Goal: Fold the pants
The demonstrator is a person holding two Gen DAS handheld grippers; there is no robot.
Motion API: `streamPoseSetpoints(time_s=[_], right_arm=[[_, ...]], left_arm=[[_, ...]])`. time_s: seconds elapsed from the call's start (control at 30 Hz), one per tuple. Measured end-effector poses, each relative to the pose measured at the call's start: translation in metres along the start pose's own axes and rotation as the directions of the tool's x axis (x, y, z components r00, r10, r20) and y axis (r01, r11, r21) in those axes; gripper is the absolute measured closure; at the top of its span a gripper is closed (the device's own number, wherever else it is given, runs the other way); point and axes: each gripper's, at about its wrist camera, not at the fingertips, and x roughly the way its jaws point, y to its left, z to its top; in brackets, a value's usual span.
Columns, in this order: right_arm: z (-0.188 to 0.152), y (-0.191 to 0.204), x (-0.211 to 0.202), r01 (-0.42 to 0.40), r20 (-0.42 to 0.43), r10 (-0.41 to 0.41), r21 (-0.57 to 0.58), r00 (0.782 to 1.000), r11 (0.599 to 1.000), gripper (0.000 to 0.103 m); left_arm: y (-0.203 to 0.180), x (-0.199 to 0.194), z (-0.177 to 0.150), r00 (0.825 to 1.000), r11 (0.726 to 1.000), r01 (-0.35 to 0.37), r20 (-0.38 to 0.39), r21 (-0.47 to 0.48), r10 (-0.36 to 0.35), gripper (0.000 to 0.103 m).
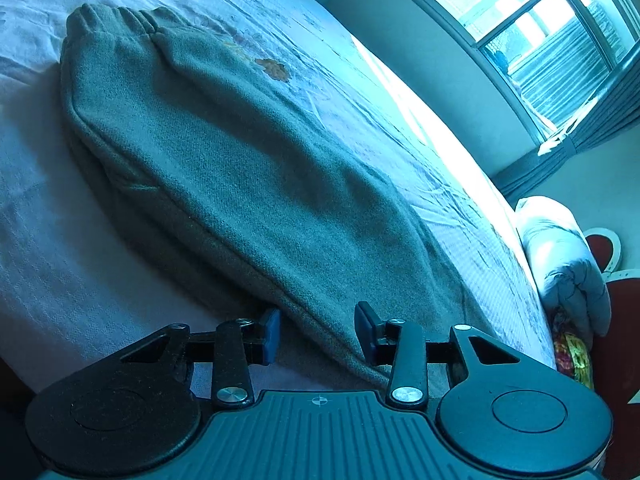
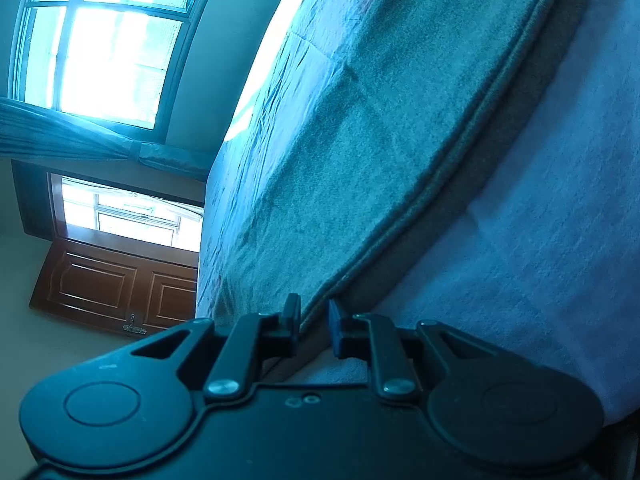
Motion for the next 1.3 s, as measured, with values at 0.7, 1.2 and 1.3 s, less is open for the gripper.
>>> streamPoseSetpoints(time_s=[0.7, 1.2, 1.3], right_arm=[[-0.001, -0.018, 0.004, 0.005, -0.041, -0.002, 0.059, 0.999, 0.998, 0.101], [0.053, -0.045, -0.115, 0.104, 0.239, -0.127, 0.108, 0.963, 0.989, 0.091], [0.059, -0.057, -0.130, 0.125, 0.308, -0.163, 0.137, 0.937, 0.983, 0.091]], left_arm=[[0.029, 0.020, -0.007, 0.995, 0.994, 0.091, -0.033, -0.067, -0.093, 0.096], [0.062, -0.032, 0.047, 0.997, 0.998, 0.011, 0.077, -0.054, -0.007, 0.087], [0.072, -0.046, 0.044, 0.995, 0.998, 0.005, 0.102, -0.065, 0.001, 0.087]])
